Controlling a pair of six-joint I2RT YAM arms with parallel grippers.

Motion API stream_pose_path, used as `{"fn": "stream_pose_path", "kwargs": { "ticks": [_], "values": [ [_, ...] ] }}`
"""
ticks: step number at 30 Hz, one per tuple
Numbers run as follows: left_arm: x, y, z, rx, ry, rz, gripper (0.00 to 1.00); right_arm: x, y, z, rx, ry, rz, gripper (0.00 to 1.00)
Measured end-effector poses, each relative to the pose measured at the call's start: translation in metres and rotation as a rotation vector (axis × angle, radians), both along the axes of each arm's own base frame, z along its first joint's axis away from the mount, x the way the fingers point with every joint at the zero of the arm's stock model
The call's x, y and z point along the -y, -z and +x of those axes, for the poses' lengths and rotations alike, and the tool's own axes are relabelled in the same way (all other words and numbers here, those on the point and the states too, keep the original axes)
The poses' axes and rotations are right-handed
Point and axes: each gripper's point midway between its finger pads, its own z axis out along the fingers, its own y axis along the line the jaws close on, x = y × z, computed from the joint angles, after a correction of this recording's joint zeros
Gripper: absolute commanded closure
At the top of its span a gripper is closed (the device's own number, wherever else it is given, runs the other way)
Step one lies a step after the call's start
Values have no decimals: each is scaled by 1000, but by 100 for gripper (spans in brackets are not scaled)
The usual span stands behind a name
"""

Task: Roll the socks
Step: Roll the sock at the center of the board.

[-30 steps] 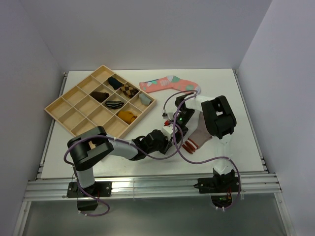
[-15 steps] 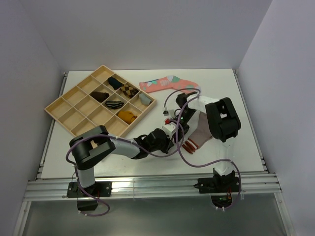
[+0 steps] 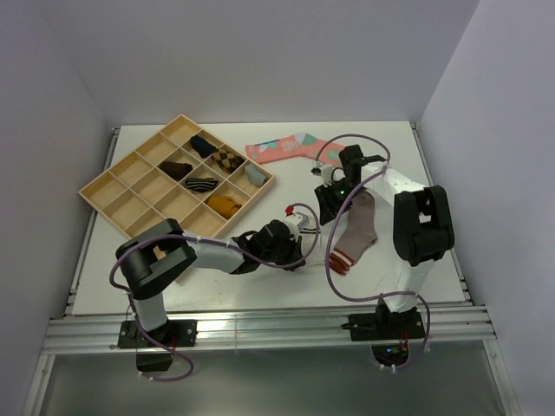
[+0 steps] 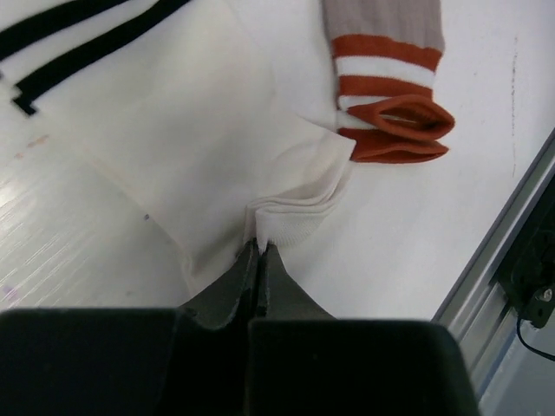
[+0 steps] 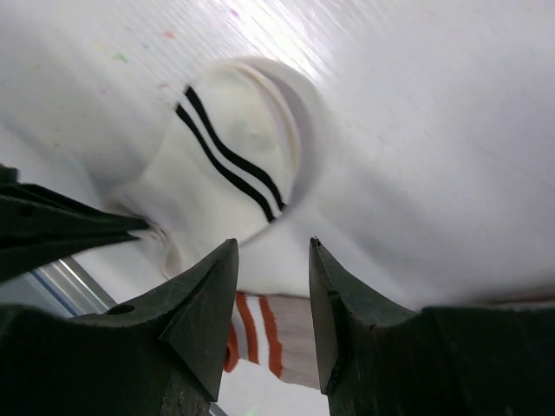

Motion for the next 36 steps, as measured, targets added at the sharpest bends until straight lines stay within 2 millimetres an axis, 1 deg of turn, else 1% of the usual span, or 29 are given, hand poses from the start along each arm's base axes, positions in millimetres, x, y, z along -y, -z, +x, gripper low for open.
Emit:
{"fn": "stream_pose_path", "kwargs": {
  "ticks": [2,4,7,10,12,15,18,21,25,28,29,32,34,36],
  "values": [
    [-7,0,1,-39,-19,8,100,10,6,-2,-8,17,-4,54],
    [-14,0,4,-72,-40,19,100,18,13,-9,-29,24,-10,55],
    [-25,1,6,-113,-61,40,100,26,23,-20,-50,17,-23,57],
    [-31,0,7,-173,-72,69,100,31,26,-25,-32,0,-37,57],
    [-35,0,6,-224,-70,89,100,32,21,-26,7,-20,-34,57],
    [-38,1,6,-312,-56,100,100,30,4,-27,87,-62,-9,58],
    [-43,1,4,-412,-48,94,100,24,-15,-26,178,-120,42,58],
    [-51,3,3,-514,-55,86,100,17,-26,-31,244,-179,80,57],
    [-52,3,2,-609,-65,82,100,4,-24,-50,316,-290,86,57],
    [-50,3,1,-659,-69,94,100,-11,-18,-75,374,-400,77,56],
    [-50,3,1,-669,-68,98,100,-18,-18,-85,401,-447,78,54],
    [-48,3,-1,-700,-65,104,100,-35,-20,-106,478,-567,84,53],
    [-47,3,-1,-715,-65,103,100,-43,-21,-112,524,-621,82,53],
    [-46,3,-3,-729,-66,101,100,-49,-20,-113,554,-660,78,53]
  ]
}}
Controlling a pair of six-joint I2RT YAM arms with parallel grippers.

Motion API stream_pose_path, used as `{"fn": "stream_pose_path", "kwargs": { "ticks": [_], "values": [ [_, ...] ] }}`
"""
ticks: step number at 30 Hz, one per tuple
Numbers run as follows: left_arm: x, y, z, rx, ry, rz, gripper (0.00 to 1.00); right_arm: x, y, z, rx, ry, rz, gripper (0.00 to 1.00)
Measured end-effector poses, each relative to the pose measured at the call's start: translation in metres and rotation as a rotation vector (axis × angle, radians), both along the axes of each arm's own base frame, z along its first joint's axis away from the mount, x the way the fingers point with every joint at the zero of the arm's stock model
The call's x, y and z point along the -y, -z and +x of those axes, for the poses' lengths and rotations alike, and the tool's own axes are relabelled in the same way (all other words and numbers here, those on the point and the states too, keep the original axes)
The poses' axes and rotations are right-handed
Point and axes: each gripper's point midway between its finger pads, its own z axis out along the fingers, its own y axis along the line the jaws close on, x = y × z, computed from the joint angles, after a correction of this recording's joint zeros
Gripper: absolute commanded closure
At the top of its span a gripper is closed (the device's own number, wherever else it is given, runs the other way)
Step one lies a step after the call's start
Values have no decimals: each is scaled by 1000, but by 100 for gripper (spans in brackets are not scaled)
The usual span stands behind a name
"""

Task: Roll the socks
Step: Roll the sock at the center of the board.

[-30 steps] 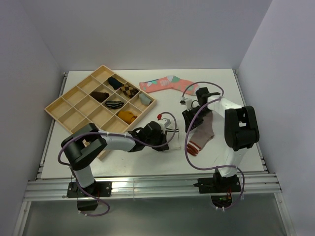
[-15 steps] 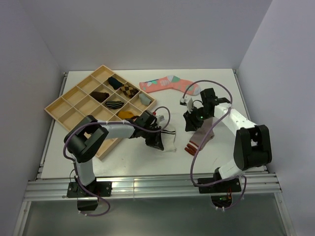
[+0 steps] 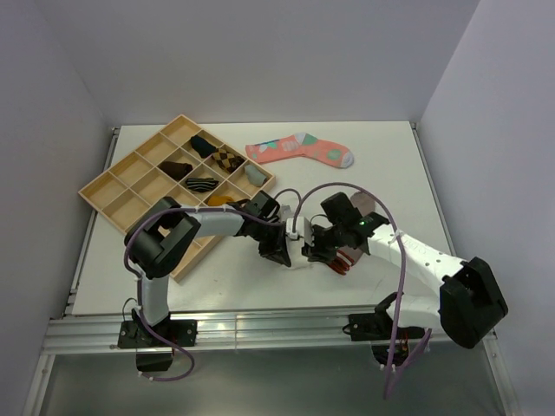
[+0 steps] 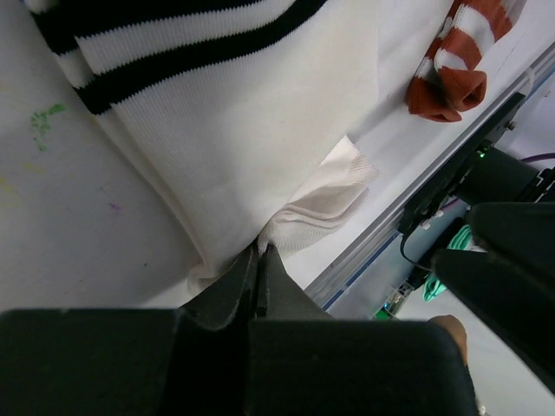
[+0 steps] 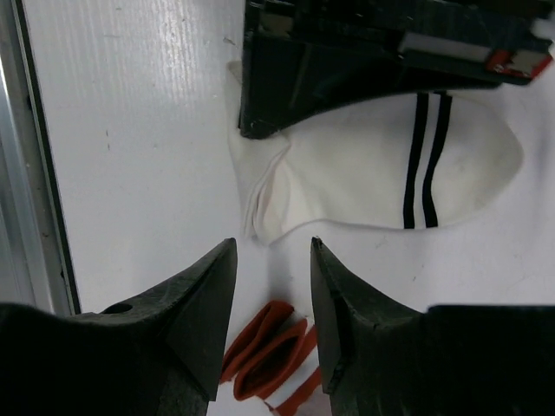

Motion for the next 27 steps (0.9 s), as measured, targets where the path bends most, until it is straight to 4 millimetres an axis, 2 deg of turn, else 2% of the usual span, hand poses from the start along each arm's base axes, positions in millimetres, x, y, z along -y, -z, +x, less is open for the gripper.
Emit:
{"fn": "stream_pose_path", "kwargs": {
  "ticks": [11,21,27],
  "values": [
    [1,0,-2,-28,0,-1,100,-16,34,-11,113,-135,-100,53],
    [1,0,-3,-29,2,-2,100,-39,48,-16,226,-209,-151,53],
    [2,1,-4,-39,7,-9,100,-45,56,-13,255,-210,-181,55]
  ]
}}
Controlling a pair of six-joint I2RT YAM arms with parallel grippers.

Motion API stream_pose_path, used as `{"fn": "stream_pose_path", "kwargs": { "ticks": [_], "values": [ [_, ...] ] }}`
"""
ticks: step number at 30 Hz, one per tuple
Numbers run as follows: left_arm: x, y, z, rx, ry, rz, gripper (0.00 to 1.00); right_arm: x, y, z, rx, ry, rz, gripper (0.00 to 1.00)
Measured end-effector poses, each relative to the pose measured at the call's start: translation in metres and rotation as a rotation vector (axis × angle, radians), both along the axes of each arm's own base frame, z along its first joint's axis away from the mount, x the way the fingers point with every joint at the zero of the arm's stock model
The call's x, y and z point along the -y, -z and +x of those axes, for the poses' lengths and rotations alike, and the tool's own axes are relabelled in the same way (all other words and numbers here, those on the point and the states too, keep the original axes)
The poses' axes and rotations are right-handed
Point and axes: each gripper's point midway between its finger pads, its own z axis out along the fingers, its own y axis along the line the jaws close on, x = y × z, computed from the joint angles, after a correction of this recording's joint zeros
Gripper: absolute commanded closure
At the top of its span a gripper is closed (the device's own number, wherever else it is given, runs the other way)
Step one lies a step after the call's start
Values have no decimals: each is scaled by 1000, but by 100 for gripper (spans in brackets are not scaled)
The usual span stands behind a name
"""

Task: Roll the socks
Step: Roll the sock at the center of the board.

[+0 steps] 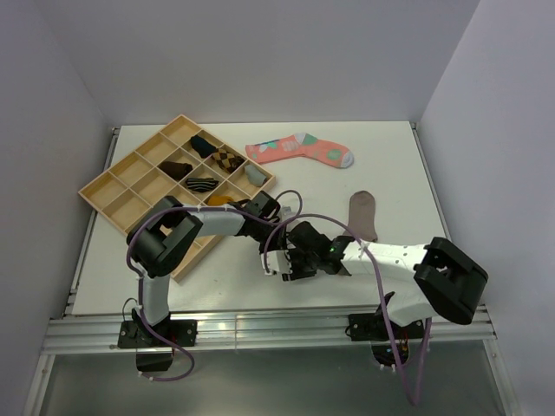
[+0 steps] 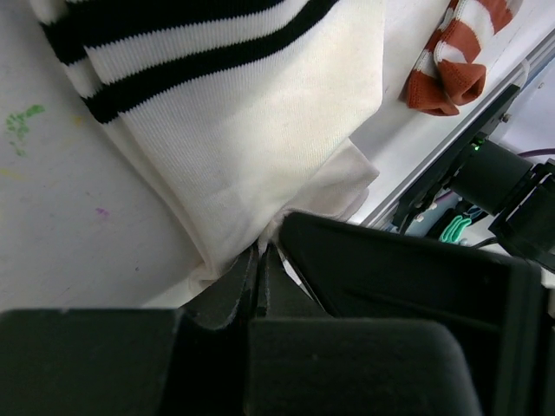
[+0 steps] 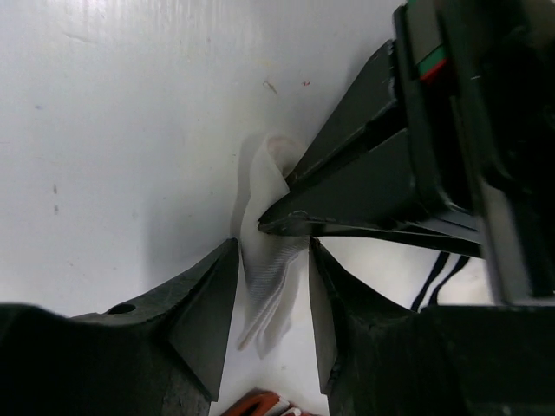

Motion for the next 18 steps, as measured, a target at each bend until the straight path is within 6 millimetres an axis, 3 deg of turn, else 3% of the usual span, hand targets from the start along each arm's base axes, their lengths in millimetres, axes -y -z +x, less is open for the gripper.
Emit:
{"fn": "stream_pose_path", "kwargs": {
  "ticks": [5,8,10,12,15,18],
  "values": [
    [0,0,0,0,0,-1,100,0,6,2,-1,12,-15,68],
    [0,0,0,-2,-2,-4,92,1,6,2,-5,20,-15,76],
    [0,1,0,-9,-13,-5,88,1,6,1,-10,28,-14,77],
    [0,1,0,-11,-23,-15,78,3,5,1,-18,38,-12,74],
    [0,-1,1,-7,-57,-29,73,8,3,0,-54,57,0,70],
    [-3,-3,4,26,-97,-27,72,16,2,0,-110,89,11,75]
  ]
}}
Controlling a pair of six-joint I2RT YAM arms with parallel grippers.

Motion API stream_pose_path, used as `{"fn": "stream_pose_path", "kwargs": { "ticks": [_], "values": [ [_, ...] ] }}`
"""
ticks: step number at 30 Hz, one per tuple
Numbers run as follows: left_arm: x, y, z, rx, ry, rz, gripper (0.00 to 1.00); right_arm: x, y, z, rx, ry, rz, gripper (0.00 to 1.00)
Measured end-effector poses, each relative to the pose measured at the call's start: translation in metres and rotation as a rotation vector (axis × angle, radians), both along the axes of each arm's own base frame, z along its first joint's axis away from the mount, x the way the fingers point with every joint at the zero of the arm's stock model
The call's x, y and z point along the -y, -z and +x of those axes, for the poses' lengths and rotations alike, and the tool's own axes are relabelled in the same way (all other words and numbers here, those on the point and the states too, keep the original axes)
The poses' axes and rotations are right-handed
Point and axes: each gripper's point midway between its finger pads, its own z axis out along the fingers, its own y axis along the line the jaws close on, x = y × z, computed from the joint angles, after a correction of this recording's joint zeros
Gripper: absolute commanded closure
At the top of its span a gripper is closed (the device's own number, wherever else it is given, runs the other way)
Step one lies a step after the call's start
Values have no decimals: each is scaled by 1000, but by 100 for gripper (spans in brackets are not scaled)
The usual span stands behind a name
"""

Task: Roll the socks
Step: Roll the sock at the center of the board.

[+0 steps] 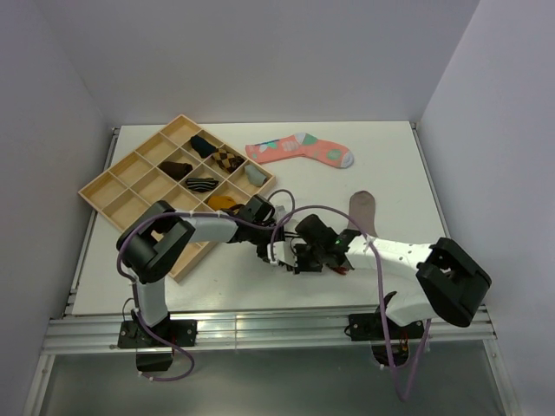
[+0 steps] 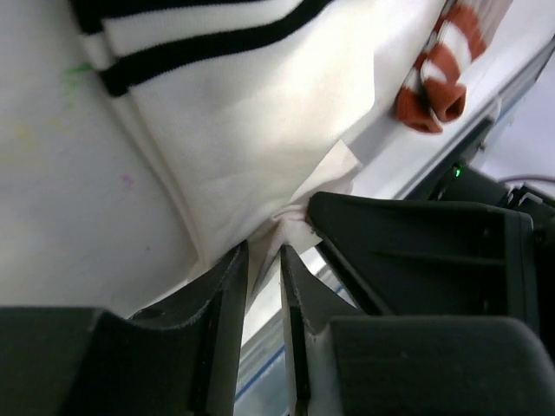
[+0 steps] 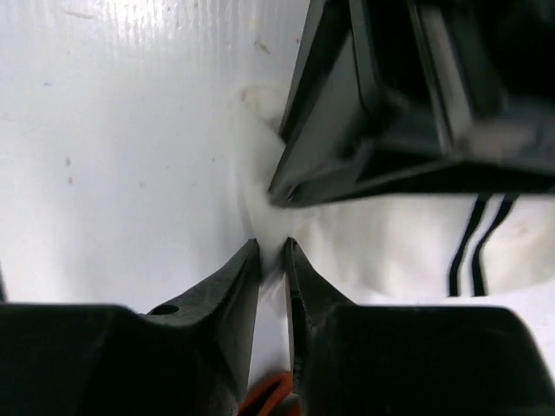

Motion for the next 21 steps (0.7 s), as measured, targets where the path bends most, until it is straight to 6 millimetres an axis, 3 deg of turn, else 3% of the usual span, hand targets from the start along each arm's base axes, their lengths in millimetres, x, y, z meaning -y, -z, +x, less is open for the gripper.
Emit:
{"fn": "stream_pose_path", "kwargs": {
  "ticks": [8,10,12,13,16,21],
  "values": [
    [-2,-1,16,75,-125,-11,77,10,-12,6,-122,60,49,76],
    [0,0,20,81,-146,-18,82,10,-14,9,-131,69,58,66],
    [2,2,22,79,-156,-23,84,11,-13,8,-141,70,58,64],
    [3,3,22,75,-160,-23,92,10,-13,7,-144,69,59,64],
    [4,4,23,68,-164,-25,100,10,-16,7,-134,67,66,62],
    [9,4,24,52,-151,-25,100,6,-25,10,-75,45,87,54]
  ]
}}
